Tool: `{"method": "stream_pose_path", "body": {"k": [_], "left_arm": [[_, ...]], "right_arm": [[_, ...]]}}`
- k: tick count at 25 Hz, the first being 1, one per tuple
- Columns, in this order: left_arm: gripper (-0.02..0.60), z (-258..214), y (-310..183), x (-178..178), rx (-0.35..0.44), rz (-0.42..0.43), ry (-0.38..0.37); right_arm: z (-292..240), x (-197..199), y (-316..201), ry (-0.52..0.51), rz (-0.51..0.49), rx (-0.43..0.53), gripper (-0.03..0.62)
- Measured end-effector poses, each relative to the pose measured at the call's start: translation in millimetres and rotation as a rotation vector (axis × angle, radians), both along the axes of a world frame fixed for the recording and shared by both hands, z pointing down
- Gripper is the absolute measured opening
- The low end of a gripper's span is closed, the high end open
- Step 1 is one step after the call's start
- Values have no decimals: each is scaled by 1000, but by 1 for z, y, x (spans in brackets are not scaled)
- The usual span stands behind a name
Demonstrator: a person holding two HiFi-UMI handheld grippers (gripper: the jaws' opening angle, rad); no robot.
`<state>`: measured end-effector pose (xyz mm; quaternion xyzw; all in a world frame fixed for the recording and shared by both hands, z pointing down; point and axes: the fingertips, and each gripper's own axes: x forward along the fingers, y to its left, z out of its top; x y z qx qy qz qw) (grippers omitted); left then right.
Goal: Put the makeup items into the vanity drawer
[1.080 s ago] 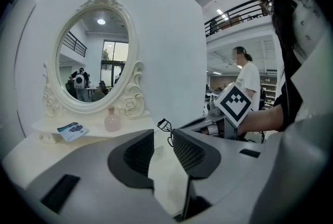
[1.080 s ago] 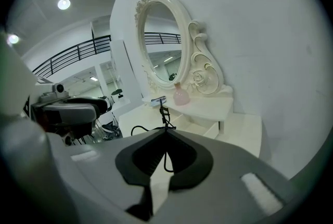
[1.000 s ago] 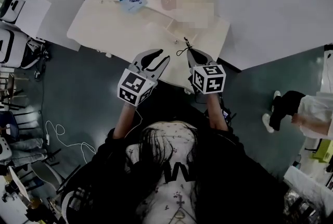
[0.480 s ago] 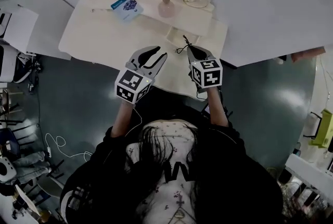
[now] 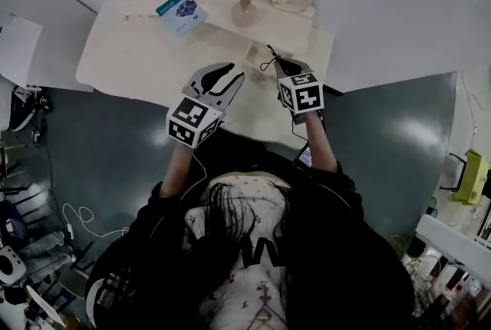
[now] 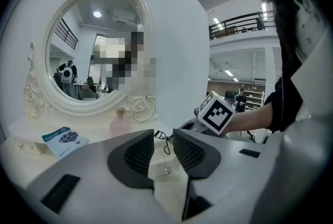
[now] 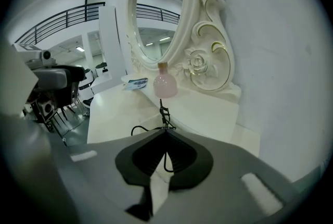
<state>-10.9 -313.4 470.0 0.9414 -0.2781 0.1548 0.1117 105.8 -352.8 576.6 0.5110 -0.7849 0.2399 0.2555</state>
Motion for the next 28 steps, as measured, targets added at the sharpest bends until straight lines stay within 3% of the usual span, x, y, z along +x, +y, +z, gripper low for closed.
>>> {"method": "stream_pose_path", "body": {"k": [13, 28], "left_arm": [[115, 8, -23, -7, -28, -5, 17], [115, 8, -32, -15, -34, -36, 10]], "right_arm": [[45, -6, -19, 93, -117, -156, 16], [61, -21, -29, 285, -254, -152, 17]]}}
